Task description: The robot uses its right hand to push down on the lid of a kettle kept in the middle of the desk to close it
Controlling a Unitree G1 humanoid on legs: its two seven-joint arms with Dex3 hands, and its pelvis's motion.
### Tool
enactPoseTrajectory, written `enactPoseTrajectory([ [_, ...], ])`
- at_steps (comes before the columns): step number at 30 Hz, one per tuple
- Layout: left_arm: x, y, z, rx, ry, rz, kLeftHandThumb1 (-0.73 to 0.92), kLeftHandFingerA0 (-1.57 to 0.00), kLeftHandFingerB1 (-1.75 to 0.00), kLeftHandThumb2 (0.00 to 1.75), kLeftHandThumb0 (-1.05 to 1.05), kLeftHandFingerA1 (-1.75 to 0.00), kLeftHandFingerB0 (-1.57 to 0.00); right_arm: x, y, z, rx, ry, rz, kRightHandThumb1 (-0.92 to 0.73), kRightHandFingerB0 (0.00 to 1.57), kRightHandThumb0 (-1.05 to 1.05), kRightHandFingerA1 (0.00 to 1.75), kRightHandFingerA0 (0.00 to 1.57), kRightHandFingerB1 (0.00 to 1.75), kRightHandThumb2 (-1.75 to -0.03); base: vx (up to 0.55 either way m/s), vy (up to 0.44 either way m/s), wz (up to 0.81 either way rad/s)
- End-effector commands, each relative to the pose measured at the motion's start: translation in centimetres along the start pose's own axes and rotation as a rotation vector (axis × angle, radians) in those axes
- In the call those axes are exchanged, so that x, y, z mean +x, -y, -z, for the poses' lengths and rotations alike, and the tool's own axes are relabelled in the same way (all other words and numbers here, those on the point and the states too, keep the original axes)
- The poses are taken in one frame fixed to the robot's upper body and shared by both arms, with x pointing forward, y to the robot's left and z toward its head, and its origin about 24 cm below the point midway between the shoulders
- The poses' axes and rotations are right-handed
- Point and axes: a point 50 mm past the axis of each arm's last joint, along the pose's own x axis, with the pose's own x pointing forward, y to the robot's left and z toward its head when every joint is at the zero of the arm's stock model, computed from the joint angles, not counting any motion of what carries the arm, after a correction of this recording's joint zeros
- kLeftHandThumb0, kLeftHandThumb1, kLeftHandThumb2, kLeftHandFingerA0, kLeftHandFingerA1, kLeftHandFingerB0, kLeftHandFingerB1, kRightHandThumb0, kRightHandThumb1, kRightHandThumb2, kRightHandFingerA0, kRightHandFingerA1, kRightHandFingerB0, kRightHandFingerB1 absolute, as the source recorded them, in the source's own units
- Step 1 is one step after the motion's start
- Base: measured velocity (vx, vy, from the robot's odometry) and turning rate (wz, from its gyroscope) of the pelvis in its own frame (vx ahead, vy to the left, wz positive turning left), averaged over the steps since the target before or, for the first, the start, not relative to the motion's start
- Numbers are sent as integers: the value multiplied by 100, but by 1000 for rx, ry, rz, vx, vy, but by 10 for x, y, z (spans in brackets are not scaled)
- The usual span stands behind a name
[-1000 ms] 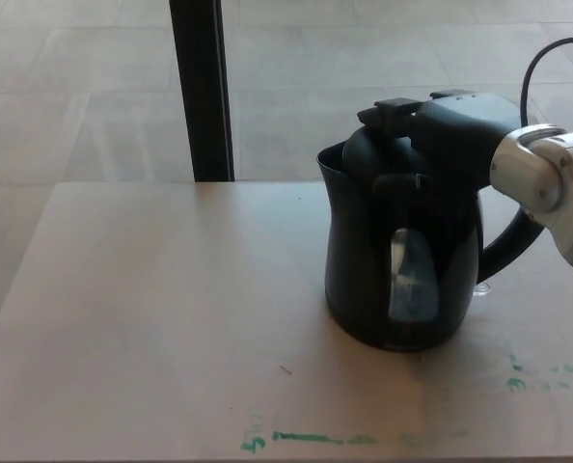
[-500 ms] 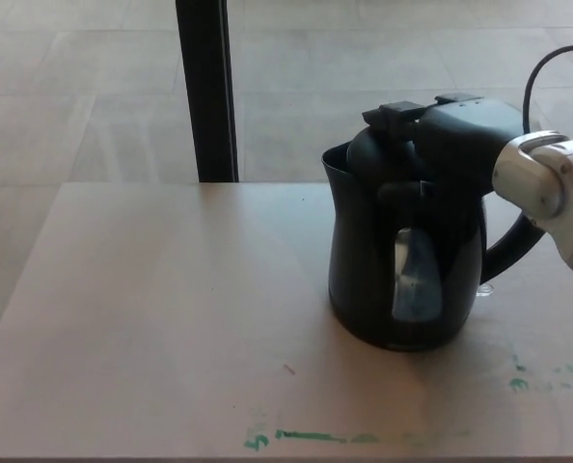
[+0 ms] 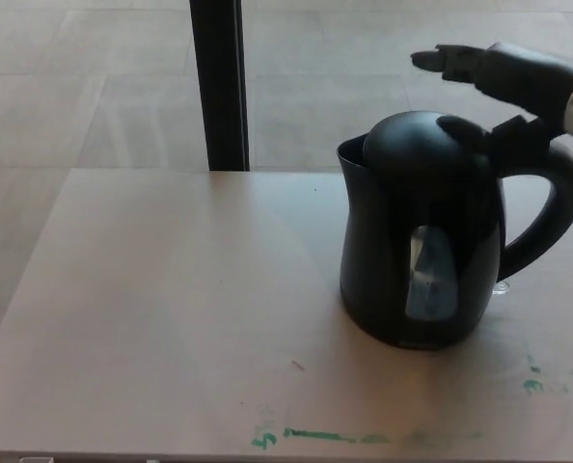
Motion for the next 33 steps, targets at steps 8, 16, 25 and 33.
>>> enactPoseTrajectory([
  [8, -5, -10, 1, 12, 4, -24, 66, -53, -36, 60, -66, -56, -37, -110, 38, 85, 427, -22, 163, -84, 0, -105, 3, 0, 0, -126, 0, 0, 0],
  [16, -7, -12, 6, 15, -8, -39, 53, -49, -50, 90, -67, -64, -34, -217, 18, 161, 570, -241, 472, -84, 2, -100, 11, 0, 6, -122, 0, 0, 0],
  [25, -6, -10, 7, 25, -11, -29, 67, -51, -37, 60, -68, -55, -40, -303, -83, 208, 876, -494, 685, -83, 9, -100, 68, 0, 56, -68, 0, 0, 0],
  [33, -4, -6, 3, 3, 2, -7, 66, -49, -37, 60, -67, -56, -38, -343, -187, 208, 931, -733, 675, -71, 12, -93, 42, 1, 28, -113, 0, 0, 0],
])
